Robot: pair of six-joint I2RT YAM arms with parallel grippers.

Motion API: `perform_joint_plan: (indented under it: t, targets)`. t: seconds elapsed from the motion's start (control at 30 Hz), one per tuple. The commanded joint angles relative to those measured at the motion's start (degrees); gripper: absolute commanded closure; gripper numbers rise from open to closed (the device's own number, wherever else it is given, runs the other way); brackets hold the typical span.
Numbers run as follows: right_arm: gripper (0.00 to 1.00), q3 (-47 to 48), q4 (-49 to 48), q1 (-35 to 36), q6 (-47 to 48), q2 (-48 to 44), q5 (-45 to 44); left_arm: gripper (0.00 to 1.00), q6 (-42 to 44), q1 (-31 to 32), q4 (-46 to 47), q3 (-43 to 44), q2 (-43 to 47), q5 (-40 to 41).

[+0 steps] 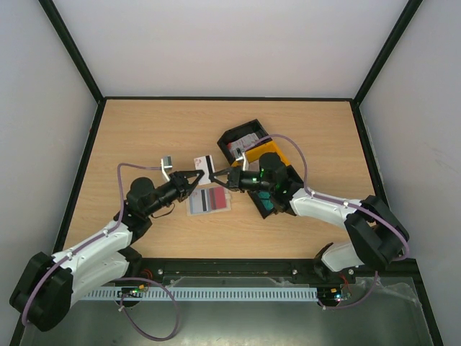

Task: Put the credit cards into the card holder
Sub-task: Insert the credit card into the card holder.

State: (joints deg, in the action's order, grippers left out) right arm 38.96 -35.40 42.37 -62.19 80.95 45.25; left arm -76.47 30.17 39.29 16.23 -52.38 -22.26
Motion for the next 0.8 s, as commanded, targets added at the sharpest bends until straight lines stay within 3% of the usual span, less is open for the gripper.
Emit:
perform_joint_plan:
  t: [0.0, 0.17, 0.27, 0.37, 0.57, 0.77]
  targets:
    - [0.98, -0.53, -1.68, -0.81, -1.94, -0.20, 0.08, 0.88, 1.78, -0.97, 1.99, 0.33, 1.12, -0.56]
    - [0.95, -1.05, -0.88, -0.87, -1.99, 0.08, 0.18, 0.97, 3.28, -1.43, 1.30, 0.23, 0.40, -0.66]
    - [0.71, -0.78, 5.39, -0.88, 1.89, -0.87, -3.07, 0.97, 4.92, -1.42, -2.39, -0.06, 0.77, 0.88]
    - [0.55, -0.37, 15.29, -0.83, 8.35, -2.95, -8.59, 0.97, 6.83, -1.43, -6.64, -0.93, 1.59, 3.51]
    - [0.48, -0.22, 30.76, -0.13, 20.41, -5.72, -22.65, 0.97, 8.74, -1.15, -11.13, -3.64, -0.10, 7.30]
    - [0.47, 1.46, 40.59, 4.93, 25.52, -1.31, -37.06, 0.97, 10.14, 2.34, -10.97, -5.45, -6.65, 11.67]
